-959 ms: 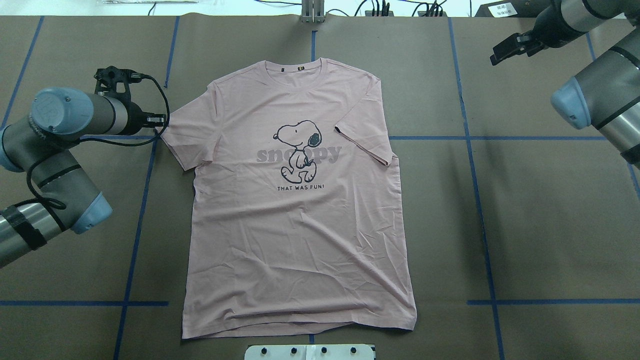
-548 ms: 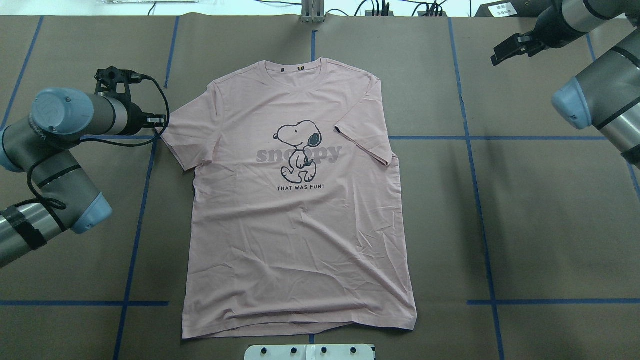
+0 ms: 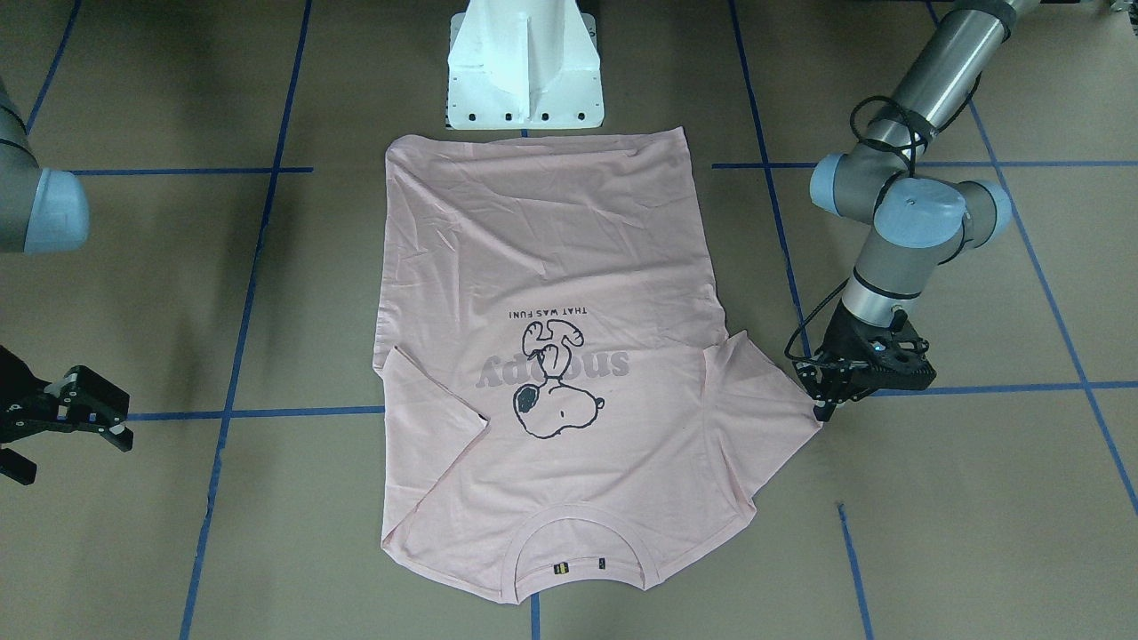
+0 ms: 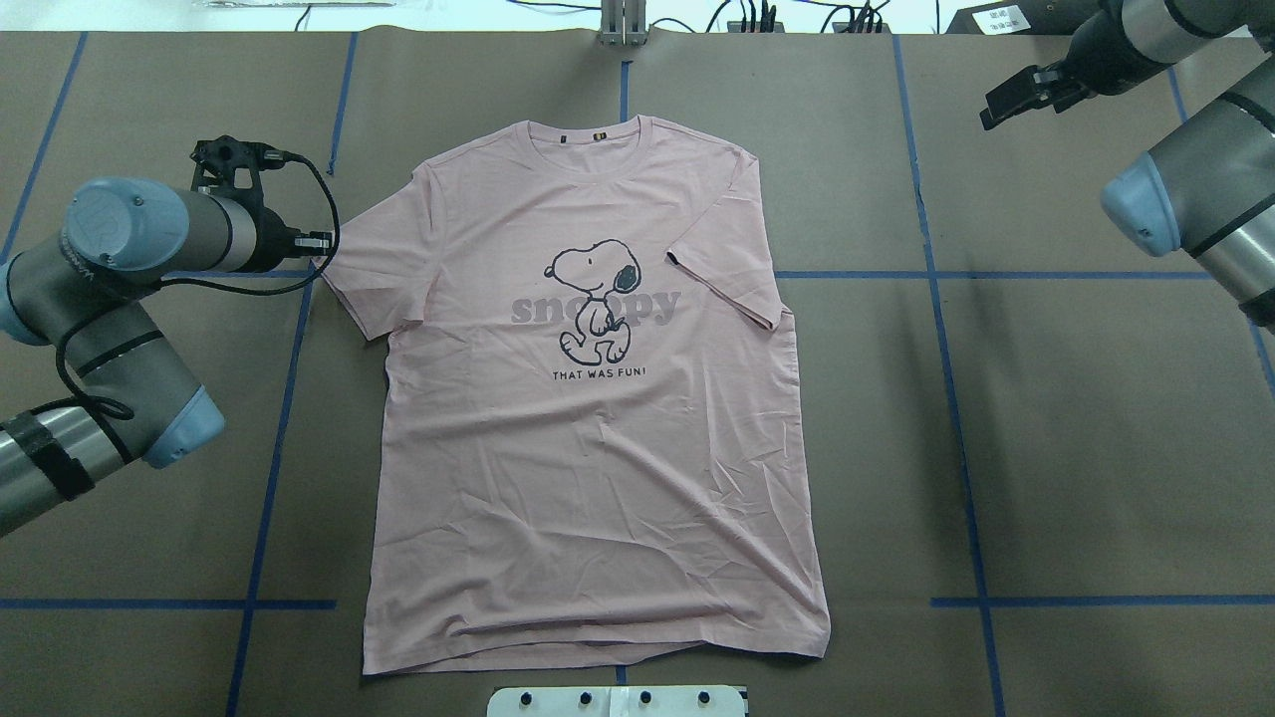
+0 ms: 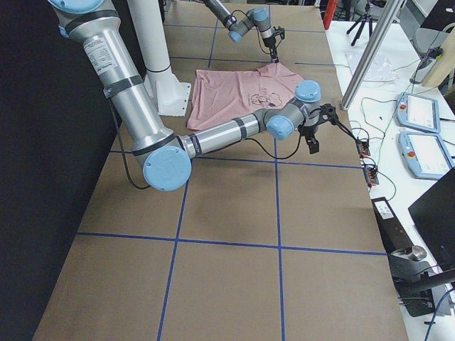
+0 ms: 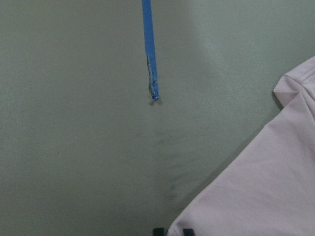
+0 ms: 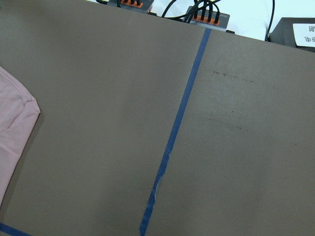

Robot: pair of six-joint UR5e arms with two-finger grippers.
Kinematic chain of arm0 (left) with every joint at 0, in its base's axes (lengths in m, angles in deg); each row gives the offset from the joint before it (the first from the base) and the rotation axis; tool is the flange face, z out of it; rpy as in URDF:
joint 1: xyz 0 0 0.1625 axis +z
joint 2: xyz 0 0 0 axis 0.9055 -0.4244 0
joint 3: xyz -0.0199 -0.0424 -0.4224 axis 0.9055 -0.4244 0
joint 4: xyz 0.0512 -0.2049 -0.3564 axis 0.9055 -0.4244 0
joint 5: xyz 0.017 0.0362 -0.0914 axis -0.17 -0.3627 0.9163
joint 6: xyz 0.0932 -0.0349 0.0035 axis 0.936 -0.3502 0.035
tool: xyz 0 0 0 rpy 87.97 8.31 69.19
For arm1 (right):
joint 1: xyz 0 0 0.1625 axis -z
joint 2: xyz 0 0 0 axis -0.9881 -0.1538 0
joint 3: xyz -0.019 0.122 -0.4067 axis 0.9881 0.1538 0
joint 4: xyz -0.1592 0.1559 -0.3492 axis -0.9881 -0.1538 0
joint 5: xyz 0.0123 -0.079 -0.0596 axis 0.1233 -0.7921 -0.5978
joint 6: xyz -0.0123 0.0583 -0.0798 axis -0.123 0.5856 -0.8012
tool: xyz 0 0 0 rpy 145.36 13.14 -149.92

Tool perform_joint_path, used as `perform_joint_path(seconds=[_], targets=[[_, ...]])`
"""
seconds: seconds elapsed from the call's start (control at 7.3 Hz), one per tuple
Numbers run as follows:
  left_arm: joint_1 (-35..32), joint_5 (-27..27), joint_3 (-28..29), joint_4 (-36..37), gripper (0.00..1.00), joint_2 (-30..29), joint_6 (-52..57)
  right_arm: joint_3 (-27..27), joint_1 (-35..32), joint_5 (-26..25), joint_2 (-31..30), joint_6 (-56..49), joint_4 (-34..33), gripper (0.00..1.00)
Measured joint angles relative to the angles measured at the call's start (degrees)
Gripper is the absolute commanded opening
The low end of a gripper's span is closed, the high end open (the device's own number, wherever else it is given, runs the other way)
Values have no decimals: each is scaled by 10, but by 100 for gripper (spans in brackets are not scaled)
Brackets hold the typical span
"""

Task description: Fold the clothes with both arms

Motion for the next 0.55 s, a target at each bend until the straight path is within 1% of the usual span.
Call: perform_joint_path(seconds=[0.14, 0.41, 0.55], targets=[[0, 0, -7, 1, 0, 2, 12, 0, -1, 1, 0, 0, 0, 100], [-2, 0, -46, 12, 0, 10, 32, -1, -1, 2, -1, 0, 0, 100], [-2, 0, -69, 32, 0, 14, 34, -1, -2, 2, -1, 0, 0, 100]])
